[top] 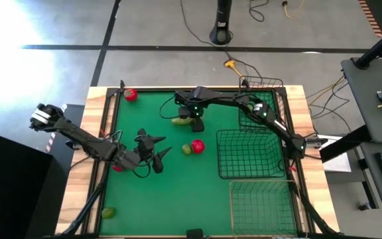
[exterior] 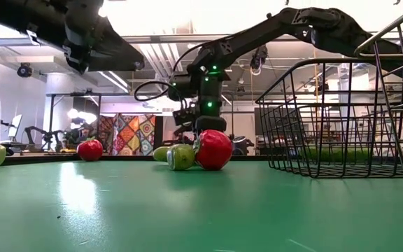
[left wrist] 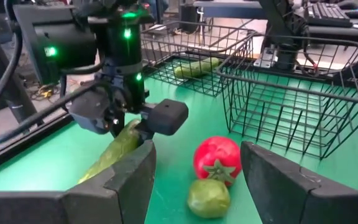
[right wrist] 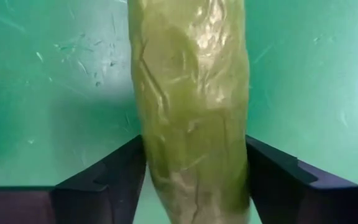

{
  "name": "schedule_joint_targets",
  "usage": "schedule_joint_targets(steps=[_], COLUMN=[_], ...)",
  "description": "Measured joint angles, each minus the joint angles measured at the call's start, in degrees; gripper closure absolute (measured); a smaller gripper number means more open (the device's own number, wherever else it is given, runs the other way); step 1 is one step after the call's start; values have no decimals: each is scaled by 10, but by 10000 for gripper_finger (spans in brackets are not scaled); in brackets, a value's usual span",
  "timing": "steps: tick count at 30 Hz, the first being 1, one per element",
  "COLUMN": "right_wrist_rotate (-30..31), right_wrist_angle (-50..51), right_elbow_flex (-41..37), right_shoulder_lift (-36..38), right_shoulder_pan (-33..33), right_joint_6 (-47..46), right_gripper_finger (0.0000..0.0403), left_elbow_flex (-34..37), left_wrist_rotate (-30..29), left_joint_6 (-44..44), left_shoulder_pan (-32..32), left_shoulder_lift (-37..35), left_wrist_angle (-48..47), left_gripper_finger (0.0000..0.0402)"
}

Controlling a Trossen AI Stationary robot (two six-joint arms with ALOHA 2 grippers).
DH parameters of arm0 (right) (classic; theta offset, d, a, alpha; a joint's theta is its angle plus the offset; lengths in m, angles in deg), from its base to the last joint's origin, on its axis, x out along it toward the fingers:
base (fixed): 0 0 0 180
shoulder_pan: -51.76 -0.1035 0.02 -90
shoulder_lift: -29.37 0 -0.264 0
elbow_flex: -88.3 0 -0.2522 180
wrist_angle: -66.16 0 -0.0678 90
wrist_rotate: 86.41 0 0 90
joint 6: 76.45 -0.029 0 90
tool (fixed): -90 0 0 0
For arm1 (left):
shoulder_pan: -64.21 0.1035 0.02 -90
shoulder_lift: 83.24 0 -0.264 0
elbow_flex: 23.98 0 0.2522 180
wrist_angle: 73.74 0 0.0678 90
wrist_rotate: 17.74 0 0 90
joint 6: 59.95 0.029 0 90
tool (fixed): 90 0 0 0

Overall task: Sort produce into baskets
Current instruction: Put the cucumber into the top black wire basket

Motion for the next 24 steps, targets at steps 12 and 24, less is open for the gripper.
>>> schedule_joint_targets(steps=[12, 24], right_wrist_rotate=[6, 88], right_wrist_angle=[102, 241], right_elbow_flex=[43, 3], right_shoulder_lift=[22, 283], right_shoulder_pan=[-5, 21], right_joint_6=[-31, -173], right_gripper_finger=[241, 241], left_elbow_flex=[-7, -25], left_wrist_rotate=[2, 2], left_joint_6=[-4, 1], left_shoulder_pan=[-1, -1], left_shoulder_lift=[0, 0], left_wrist_angle=[0, -4], left_gripper_finger=[185, 185])
